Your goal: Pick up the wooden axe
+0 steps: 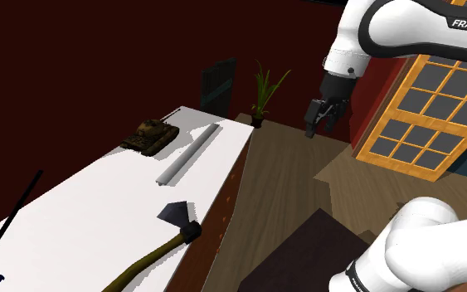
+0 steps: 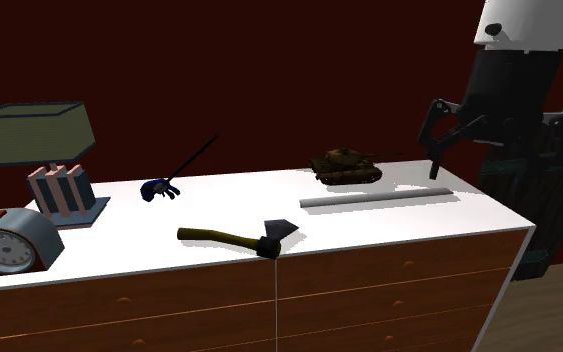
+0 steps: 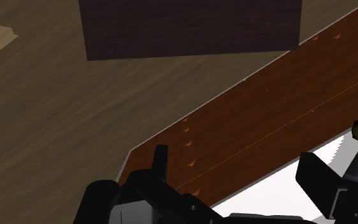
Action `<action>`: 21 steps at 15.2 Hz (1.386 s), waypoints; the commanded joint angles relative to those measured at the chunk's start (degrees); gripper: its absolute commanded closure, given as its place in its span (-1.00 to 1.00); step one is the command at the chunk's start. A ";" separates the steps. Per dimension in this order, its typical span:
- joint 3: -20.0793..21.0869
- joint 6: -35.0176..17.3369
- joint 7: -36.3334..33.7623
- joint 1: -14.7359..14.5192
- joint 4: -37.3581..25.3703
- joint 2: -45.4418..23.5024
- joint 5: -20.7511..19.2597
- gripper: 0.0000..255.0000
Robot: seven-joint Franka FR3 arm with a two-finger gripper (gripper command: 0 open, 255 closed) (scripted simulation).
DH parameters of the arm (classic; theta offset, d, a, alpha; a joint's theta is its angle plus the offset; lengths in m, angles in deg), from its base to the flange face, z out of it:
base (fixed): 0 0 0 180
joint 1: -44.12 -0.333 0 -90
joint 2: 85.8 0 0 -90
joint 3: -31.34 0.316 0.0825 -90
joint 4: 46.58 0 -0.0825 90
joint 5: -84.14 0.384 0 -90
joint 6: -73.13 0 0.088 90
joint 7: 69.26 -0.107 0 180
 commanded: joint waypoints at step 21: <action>18.42 -29.70 -17.20 -7.60 5.22 -21.82 8.28 -1.00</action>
